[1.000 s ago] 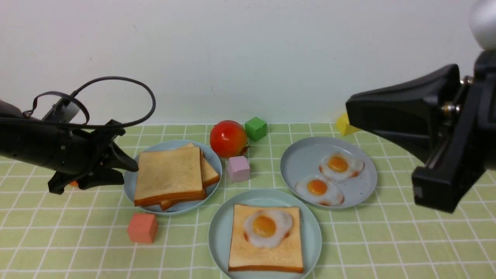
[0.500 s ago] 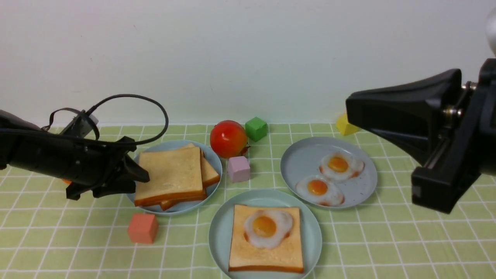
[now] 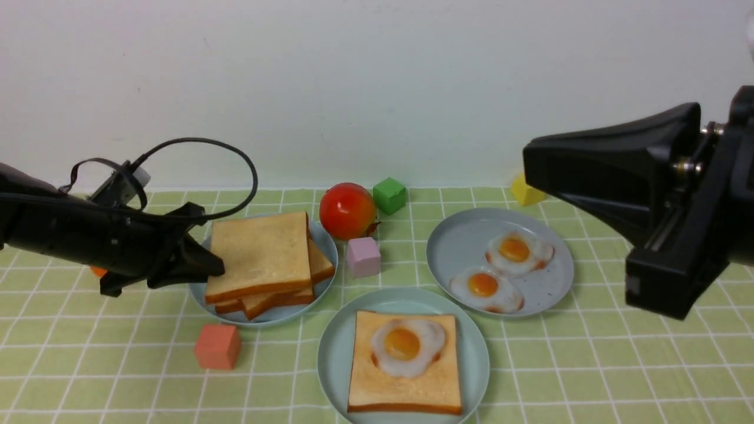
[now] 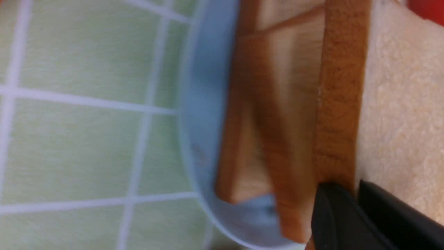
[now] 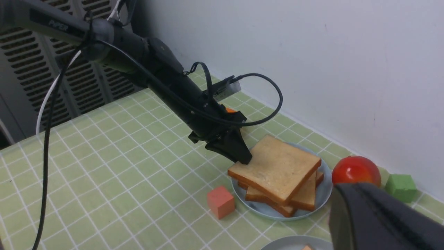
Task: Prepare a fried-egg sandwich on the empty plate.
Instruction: Use the left arm to grab a slice of bread, then use the left arm to place a slice of bread on the fried egg in the middle
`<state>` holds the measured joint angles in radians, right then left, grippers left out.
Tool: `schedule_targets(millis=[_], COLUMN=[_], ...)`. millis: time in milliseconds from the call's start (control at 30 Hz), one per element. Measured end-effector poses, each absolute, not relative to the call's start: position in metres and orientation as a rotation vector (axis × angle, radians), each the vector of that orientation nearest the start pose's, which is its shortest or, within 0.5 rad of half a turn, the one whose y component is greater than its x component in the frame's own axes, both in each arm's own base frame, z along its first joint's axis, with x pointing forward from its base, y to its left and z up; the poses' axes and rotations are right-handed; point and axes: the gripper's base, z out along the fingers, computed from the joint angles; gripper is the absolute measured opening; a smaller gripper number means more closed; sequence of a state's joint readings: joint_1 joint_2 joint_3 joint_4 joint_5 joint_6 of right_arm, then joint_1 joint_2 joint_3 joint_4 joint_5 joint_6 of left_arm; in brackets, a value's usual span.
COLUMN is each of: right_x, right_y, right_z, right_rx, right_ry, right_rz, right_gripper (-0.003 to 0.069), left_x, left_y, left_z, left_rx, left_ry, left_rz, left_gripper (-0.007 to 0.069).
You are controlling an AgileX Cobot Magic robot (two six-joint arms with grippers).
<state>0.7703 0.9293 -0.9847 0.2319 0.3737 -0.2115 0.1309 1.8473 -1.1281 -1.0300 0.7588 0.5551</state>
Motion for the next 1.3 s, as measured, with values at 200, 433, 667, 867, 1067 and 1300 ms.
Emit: schedule_targets(millis=[200,433,667,867,1067,1300], right_x=[0.136,0.138,0.136,0.135,0.135,0.135], right_y=[0.142,0.147,0.143,0.141,0.141,0.141], right_z=[0.41,0.395,0.373,0.37,0.37,0.37], right_rx=[-0.746,-0.793,-0.836,-0.835,-0.834,-0.835], right_ry=[1.675,1.809,2.053,2.101,2.106,2.105], right_rz=[0.617,0.616,0.559,0.537,0.537,0.533], right_gripper=[-0.0003,0.0,0.0003,0.0007,0.0011,0.0018], left_x=[0.342,0.317,0.318,0.322,0.324,0.324], left_y=[-0.049,-0.126,-0.156,-0.158,-0.16,-0.16], left_z=[0.244,0.223,0.192,0.174,0.159,0.156], left_rx=[-0.207,-0.092,-0.15,-0.244,-0.271,-0.276], left_ry=[2.483,2.566,2.633,2.665,2.711,2.715], left_rz=[-0.989,-1.046,-1.011,-1.031,-1.037,-1.027], left_gripper=[0.0036,0.0036,0.0036,0.0036,0.0036,0.0036])
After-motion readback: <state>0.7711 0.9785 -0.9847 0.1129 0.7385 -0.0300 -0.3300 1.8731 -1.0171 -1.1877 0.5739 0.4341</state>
